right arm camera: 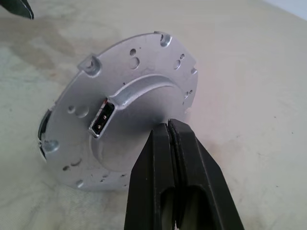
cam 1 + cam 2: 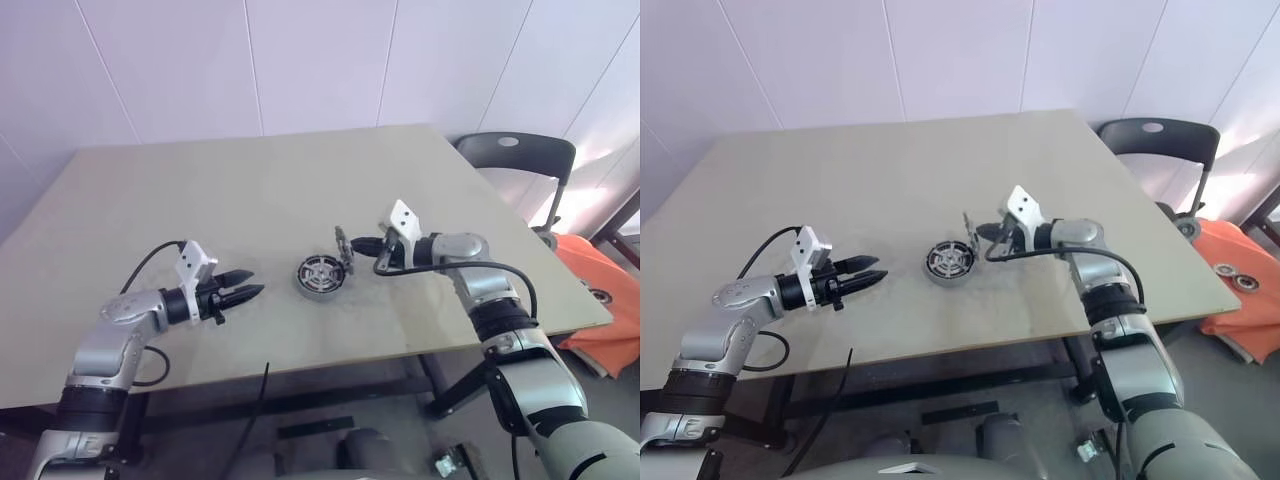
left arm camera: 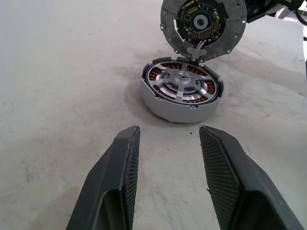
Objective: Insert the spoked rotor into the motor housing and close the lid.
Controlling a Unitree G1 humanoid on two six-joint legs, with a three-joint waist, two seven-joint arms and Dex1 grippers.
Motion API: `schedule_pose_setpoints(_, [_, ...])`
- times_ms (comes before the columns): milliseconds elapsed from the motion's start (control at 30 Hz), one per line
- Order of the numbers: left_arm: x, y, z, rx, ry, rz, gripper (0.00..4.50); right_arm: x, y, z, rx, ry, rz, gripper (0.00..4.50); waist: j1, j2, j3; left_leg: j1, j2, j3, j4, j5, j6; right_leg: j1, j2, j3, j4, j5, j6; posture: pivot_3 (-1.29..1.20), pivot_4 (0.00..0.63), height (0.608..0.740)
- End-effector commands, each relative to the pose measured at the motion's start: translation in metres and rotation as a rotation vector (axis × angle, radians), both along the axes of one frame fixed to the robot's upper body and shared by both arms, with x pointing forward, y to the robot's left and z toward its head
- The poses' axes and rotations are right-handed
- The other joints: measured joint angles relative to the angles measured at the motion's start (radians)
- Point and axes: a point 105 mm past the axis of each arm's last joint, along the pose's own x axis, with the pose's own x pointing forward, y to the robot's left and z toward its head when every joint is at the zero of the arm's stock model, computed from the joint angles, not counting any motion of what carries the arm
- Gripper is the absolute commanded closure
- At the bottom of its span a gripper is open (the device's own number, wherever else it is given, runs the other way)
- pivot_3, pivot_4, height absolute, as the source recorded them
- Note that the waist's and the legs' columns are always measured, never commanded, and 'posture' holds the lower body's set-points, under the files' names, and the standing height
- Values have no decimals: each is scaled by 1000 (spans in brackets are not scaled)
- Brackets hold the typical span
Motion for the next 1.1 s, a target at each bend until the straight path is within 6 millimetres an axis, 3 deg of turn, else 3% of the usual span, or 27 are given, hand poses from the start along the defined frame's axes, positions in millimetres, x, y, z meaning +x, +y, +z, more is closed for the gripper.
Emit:
schedule_pose_setpoints(33, [2,1,16,-10,-59,3,2381,1,7,12,-28,-39,61,4468,1,0,0,0,0,0,0,0,0,0,0,0,0,0,0,0,0,740])
schedule_pose_setpoints(500, [1,1,18,-10,-60,13,2381,8,30,13,-77,-61,144,4468,-1,0,0,0,0,0,0,0,0,0,0,0,0,0,0,0,0,740])
schedule_pose_setpoints(1100, [0,-1,18,-14,-60,17,2381,5,50,-1,-115,-67,195,4468,-2,0,0,0,0,0,0,0,0,0,-1,0,1,0,0,0,0,740])
